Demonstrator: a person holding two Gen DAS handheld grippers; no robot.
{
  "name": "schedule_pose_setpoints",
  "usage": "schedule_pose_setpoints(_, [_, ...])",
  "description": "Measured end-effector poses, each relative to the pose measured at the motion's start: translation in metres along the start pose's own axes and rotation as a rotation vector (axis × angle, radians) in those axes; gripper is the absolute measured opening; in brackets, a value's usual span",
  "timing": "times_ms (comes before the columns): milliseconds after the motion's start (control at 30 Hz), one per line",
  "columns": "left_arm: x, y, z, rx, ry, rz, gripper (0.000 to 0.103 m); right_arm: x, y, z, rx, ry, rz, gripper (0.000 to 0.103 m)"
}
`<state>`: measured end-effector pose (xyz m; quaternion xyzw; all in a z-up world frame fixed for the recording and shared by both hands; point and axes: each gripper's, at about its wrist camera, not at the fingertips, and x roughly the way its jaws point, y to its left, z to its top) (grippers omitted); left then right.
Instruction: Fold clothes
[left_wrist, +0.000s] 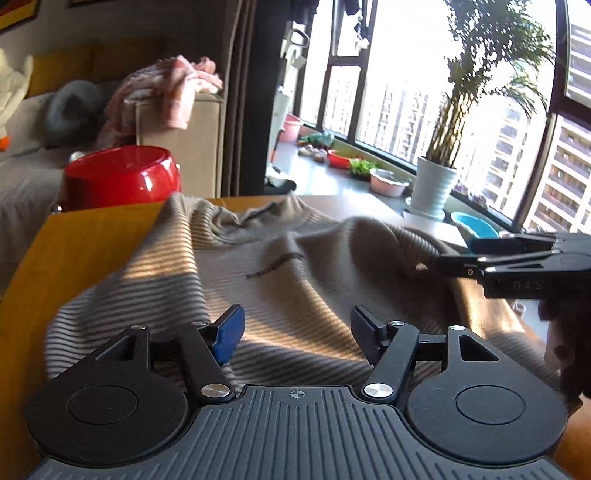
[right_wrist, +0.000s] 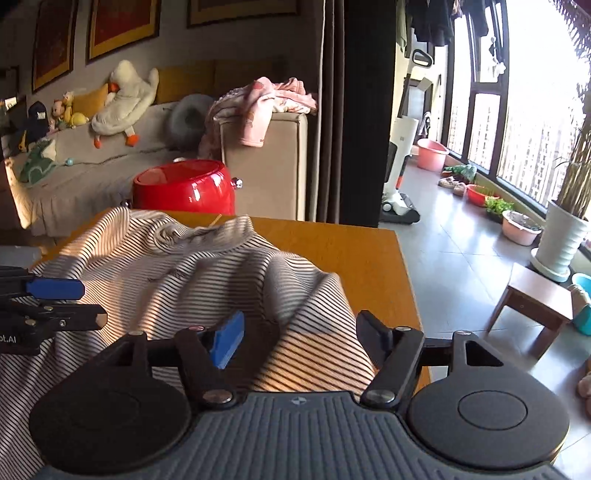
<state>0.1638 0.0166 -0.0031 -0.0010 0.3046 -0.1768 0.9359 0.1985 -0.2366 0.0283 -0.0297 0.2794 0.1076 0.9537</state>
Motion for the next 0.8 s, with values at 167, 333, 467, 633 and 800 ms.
schedule_pose_setpoints(167, [0.010,0.001,-0.007,-0.005,0.060,-0.050,0.087,0.009,-0.009,-0.009,0.043,0.047,-0.012,0.071])
schedule_pose_setpoints(333, [-0.006,0.005,-0.019,-0.027,0.072,-0.062,0.091,0.029,-0.013,-0.017,0.137,0.136,0.057,0.068])
schedule_pose_setpoints(467, [-0.027,0.002,-0.032,-0.021,0.080,-0.100,0.096,0.006,0.001,-0.034,0.085,0.157,0.085,0.068])
schedule_pose_setpoints(633, [-0.042,-0.007,-0.044,0.007,0.089,-0.132,0.100,-0.032,0.014,-0.055,0.051,0.180,0.137,0.072])
schedule_pose_setpoints(800, [-0.040,-0.003,-0.043,-0.019,0.085,-0.158,0.103,-0.037,-0.016,-0.052,0.286,0.186,0.217,0.071])
